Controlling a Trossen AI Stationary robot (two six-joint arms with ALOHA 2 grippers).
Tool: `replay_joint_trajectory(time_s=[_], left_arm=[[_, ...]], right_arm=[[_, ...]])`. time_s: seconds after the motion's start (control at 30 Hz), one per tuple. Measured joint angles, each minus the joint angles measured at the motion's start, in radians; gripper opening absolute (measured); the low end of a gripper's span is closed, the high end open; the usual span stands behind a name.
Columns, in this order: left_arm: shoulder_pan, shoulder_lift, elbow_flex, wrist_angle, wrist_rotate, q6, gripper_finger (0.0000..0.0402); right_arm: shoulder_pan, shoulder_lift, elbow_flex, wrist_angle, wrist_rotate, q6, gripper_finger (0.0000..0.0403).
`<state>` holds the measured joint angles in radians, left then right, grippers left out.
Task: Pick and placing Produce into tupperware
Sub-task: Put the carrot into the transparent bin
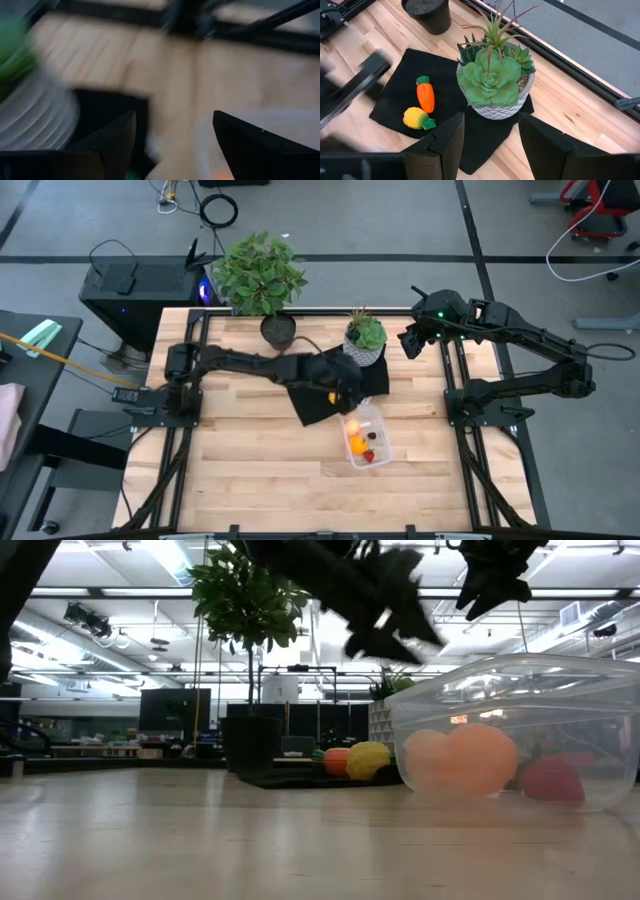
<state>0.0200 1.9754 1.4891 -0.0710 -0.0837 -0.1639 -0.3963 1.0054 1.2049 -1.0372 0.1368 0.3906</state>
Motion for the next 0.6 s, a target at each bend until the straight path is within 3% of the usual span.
replay_joint_trajectory(time_s=[0.1, 0.23, 0.43, 0.6], left_arm=[[0.042, -0.012, -0.002, -0.168, -0.002, 0.009, 0.0272], [0.069, -0.013, -0.002, -0.323, 0.000, 0.157, 0.0272], [0.096, -0.014, -0.002, -0.455, 0.031, 0.452, 0.0272], [0.139, -0.014, -0.002, -0.511, 0.043, 0.559, 0.0273]], right_arm=[[0.000, 0.000, 0.000, -0.003, 0.000, -0.001, 0.0195], [0.000, 0.000, 0.000, -0.003, 0.000, -0.006, 0.0195], [0.000, 0.000, 0.000, -0.006, -0.005, -0.008, 0.0195], [0.000, 0.000, 0.000, -0.007, -0.008, -0.008, 0.0195]])
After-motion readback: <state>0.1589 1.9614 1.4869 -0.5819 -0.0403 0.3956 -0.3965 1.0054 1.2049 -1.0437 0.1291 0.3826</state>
